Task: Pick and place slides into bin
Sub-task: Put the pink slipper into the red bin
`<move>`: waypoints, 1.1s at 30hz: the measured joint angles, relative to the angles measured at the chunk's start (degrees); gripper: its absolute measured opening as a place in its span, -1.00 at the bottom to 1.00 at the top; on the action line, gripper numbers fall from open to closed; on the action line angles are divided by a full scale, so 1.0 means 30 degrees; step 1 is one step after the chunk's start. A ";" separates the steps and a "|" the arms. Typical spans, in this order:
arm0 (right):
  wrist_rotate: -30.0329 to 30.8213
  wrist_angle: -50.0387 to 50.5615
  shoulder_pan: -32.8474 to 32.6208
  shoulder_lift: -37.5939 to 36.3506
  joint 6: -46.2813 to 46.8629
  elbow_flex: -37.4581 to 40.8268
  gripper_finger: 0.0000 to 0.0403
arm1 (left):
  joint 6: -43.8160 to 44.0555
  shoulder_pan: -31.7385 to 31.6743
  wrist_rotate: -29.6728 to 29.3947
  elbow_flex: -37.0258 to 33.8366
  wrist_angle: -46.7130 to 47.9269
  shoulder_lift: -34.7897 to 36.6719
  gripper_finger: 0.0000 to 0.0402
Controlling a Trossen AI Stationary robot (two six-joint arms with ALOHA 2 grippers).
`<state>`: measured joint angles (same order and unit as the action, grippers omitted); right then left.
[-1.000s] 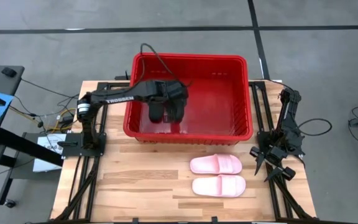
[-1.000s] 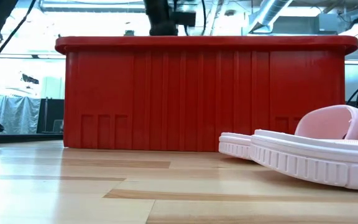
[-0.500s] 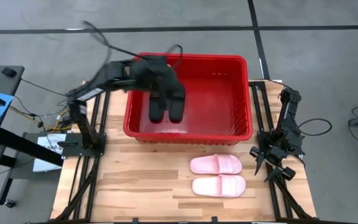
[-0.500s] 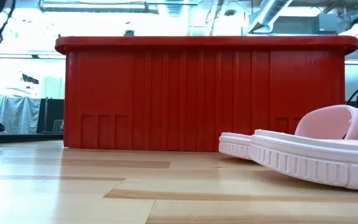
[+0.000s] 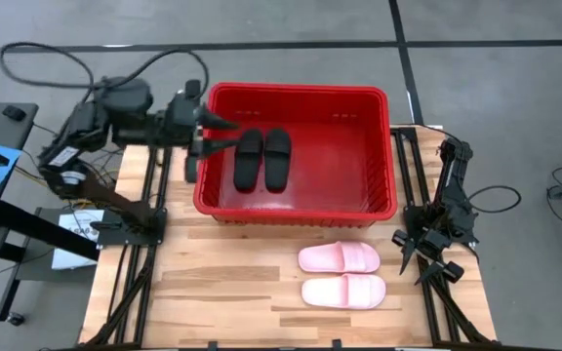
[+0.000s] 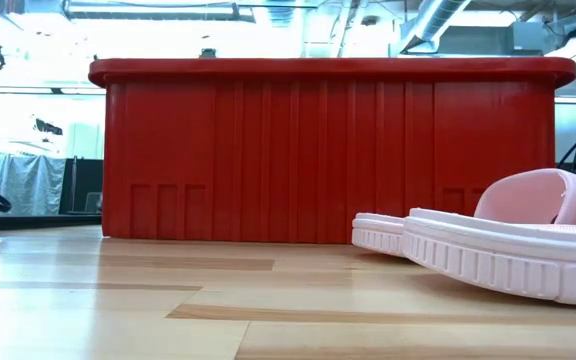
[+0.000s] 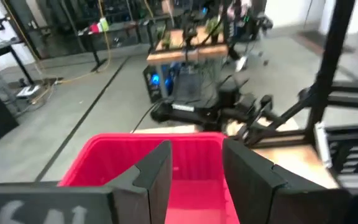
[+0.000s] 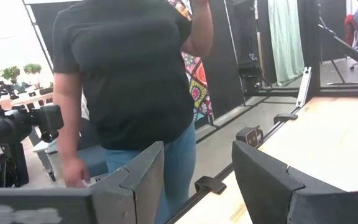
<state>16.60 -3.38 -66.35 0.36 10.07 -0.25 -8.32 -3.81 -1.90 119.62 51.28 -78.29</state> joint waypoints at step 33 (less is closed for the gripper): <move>0.0000 -0.0005 0.0000 -0.0002 0.0006 0.0003 -0.10 | 0.5747 0.4038 -0.3178 -3.1543 -2.2096 1.7372 -0.34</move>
<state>16.60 -3.40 -66.35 0.35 10.09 -0.24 8.92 8.31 -11.43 25.00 -15.01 -26.17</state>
